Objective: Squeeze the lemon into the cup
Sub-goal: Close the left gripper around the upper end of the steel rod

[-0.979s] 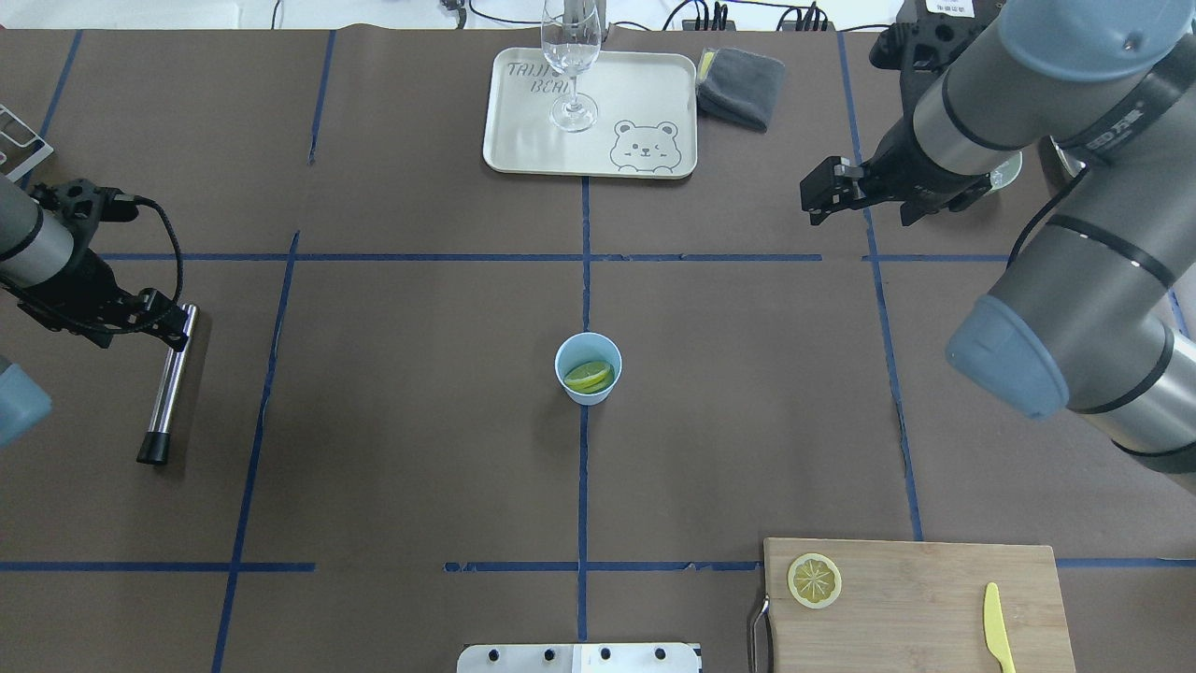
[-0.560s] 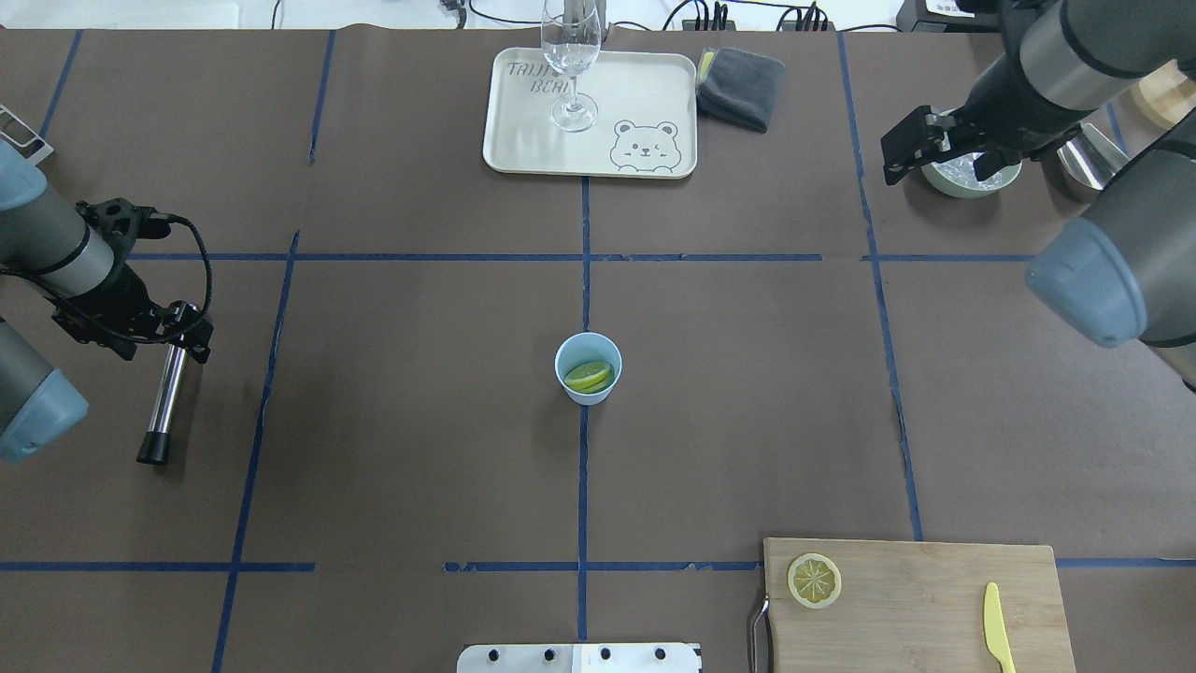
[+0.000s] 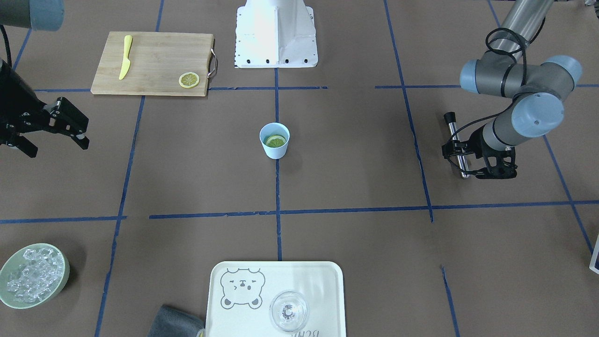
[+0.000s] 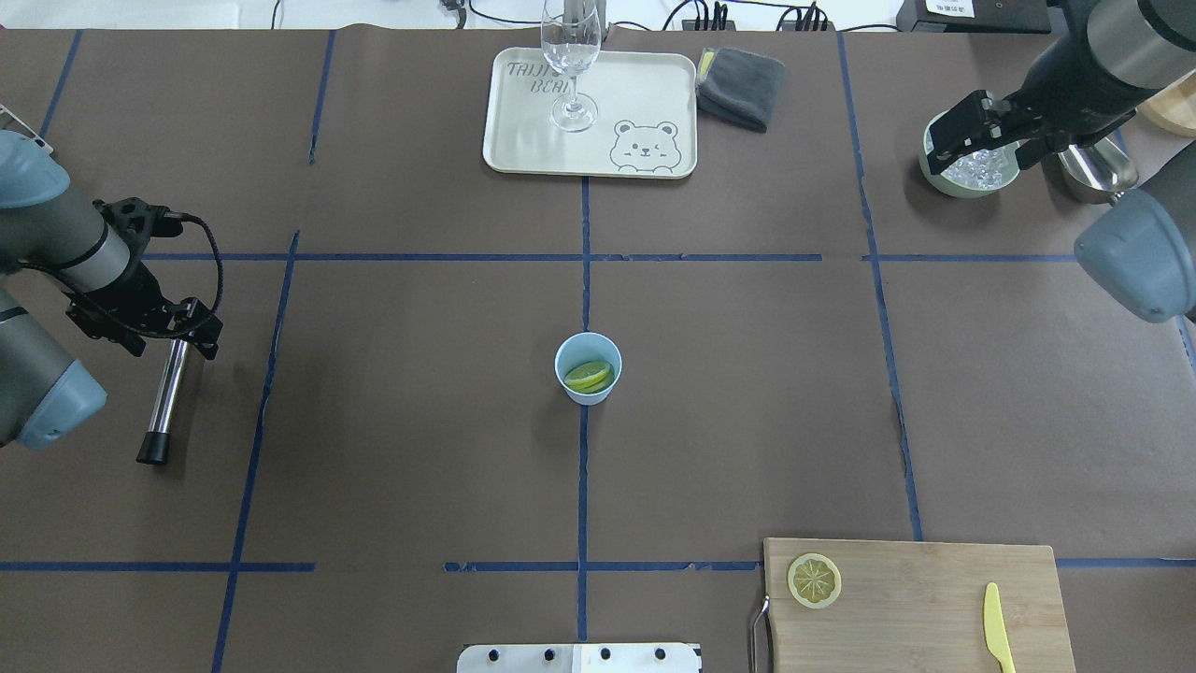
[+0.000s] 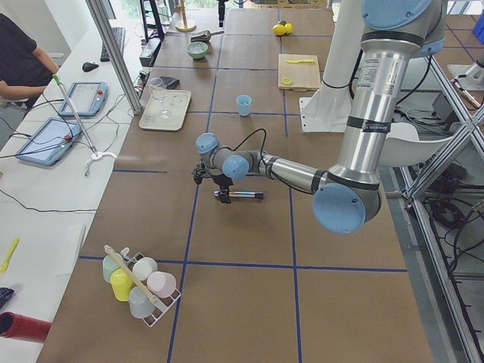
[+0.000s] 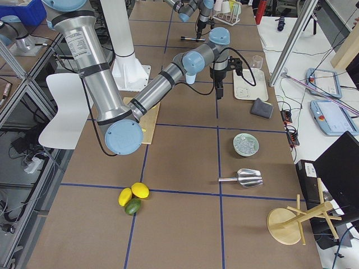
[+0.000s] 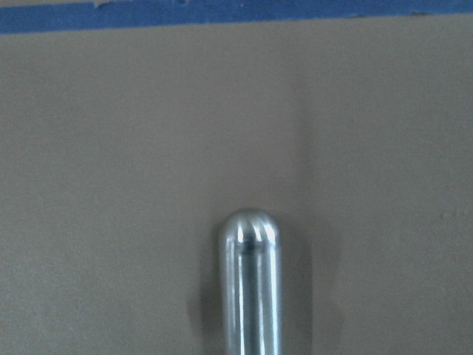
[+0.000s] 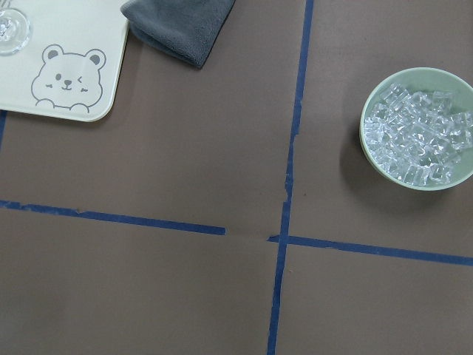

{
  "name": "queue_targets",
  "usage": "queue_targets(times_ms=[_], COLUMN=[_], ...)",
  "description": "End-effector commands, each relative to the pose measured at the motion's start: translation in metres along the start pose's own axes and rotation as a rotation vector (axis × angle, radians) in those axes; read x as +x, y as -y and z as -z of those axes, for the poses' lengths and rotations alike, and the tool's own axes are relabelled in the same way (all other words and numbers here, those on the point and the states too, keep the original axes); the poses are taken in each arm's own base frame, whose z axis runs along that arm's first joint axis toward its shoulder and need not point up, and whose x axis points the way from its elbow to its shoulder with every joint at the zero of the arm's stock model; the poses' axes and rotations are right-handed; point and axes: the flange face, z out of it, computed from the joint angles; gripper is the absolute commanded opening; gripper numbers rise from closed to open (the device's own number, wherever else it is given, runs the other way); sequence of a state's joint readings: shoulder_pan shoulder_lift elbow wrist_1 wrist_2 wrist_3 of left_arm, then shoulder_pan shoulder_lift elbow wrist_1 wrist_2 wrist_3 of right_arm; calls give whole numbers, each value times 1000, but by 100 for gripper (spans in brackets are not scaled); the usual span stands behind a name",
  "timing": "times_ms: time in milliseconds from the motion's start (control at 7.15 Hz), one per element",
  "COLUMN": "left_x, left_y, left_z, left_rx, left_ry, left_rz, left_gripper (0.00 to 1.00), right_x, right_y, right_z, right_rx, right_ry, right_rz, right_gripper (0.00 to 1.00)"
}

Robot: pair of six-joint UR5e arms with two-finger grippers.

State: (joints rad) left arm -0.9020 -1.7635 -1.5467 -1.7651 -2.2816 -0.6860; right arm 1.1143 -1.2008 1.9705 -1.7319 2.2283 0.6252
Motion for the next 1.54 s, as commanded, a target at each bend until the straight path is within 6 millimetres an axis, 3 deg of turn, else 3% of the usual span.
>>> queue_targets(times_ms=[0, 140, 420, 560, 840, 979, 1119, 1399], left_x=[-3, -3, -2, -1, 2, 7, 2, -14], left_y=[0, 0, 0, 0, -4, -5, -3, 0], left_z=[-3, -3, -2, -1, 11, 32, 55, 134], left_rx=[-5, -4, -4, -3, 15, 52, 92, 243], left_ry=[5, 4, 4, 3, -5, -17, -30, -52], left_rz=[5, 4, 4, 3, -4, -16, -9, -121], left_gripper=[88, 72, 18, 0, 0, 0, 0, 0], right_x=[0, -1, -1, -1, 2, 4, 10, 54], right_y=[0, 0, -1, -1, 0, 1, 2, -1], right_z=[1, 2, 2, 3, 5, 7, 12, 18], right_rx=[1, 2, 1, 3, 7, 9, 2, 8], right_ry=[2, 3, 4, 5, 5, 6, 19, -11], right_rz=[1, 2, 2, 2, -2, -6, -20, -55], right_gripper=[100, 100, 100, 100, 100, 100, 100, 100])
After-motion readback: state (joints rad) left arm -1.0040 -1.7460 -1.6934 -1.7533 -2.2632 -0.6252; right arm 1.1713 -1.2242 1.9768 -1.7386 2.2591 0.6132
